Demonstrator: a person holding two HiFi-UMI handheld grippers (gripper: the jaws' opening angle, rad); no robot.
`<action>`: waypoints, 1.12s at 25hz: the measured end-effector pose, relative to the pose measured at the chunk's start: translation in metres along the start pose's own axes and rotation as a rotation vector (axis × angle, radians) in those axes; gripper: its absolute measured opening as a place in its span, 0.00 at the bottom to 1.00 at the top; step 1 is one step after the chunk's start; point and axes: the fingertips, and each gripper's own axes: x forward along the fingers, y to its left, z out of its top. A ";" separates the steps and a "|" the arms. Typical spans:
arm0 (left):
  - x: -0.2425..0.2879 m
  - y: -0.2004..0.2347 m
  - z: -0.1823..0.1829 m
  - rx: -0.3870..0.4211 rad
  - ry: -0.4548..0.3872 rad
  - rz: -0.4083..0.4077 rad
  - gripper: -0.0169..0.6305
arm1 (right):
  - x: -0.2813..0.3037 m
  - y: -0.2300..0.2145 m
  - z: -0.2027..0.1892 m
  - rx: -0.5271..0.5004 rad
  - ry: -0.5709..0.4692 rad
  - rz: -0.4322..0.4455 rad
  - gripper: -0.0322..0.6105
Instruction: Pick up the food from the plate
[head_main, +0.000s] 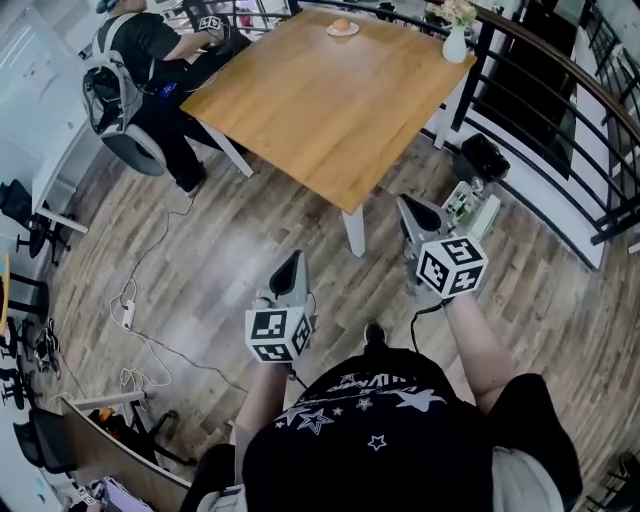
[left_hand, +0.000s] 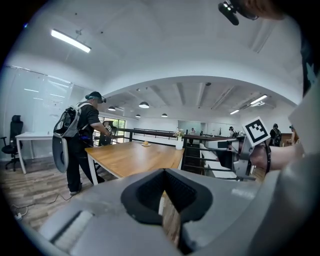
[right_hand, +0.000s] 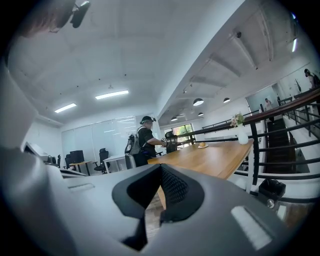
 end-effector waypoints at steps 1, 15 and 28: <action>0.008 0.004 0.002 -0.001 0.001 0.004 0.03 | 0.007 -0.006 0.002 0.002 -0.001 0.000 0.05; 0.076 0.071 0.026 -0.005 0.013 0.003 0.03 | 0.100 -0.032 0.006 -0.005 0.049 -0.004 0.05; 0.198 0.231 0.076 -0.023 0.046 -0.151 0.03 | 0.255 -0.032 0.040 0.023 0.020 -0.199 0.05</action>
